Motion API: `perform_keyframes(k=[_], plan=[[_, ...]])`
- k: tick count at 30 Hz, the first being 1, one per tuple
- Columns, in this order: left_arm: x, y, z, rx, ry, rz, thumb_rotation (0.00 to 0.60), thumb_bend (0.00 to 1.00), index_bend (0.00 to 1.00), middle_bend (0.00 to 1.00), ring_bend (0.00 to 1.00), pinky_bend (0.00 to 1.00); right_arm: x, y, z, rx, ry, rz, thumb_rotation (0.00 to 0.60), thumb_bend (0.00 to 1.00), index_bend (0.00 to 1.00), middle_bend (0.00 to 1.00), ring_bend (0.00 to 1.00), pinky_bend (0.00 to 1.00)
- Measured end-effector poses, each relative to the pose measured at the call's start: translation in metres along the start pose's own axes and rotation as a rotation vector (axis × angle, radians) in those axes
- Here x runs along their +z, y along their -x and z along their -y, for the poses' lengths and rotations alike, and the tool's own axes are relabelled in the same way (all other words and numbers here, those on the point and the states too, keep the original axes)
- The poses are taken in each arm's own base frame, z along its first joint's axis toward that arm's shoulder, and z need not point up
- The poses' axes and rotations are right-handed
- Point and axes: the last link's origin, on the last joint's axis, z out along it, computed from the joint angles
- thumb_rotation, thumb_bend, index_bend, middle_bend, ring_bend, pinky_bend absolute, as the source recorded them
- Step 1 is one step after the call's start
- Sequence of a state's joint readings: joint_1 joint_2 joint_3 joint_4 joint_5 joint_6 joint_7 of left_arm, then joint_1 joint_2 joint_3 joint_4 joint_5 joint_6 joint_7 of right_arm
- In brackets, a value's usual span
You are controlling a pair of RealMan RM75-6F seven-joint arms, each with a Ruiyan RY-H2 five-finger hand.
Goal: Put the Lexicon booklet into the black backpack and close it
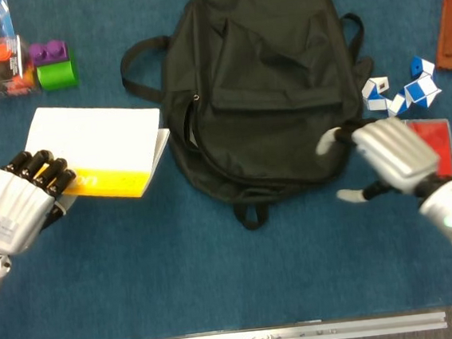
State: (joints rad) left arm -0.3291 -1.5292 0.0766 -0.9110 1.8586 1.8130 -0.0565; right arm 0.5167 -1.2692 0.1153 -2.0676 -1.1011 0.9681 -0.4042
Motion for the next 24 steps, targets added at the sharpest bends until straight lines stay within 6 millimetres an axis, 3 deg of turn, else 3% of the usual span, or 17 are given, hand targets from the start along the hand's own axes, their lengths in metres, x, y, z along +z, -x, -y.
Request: perform_keyframes(k=[15,24], plan=[[-0.007,-0.001,-0.006,-0.003,0.026,-0.002,0.6,0.33,0.66,0.6,0.47,0.62,0.067,0.047,0.033,-0.125,0.009,0.036,0.6,0.05,0.27,0.31,0.19,0.33],[-0.007,-0.001,-0.008,-0.008,0.031,-0.002,0.6,0.33,0.66,0.6,0.47,0.62,0.093,0.061,0.036,-0.183,0.04,0.013,0.6,0.07,0.27,0.31,0.19,0.33]])
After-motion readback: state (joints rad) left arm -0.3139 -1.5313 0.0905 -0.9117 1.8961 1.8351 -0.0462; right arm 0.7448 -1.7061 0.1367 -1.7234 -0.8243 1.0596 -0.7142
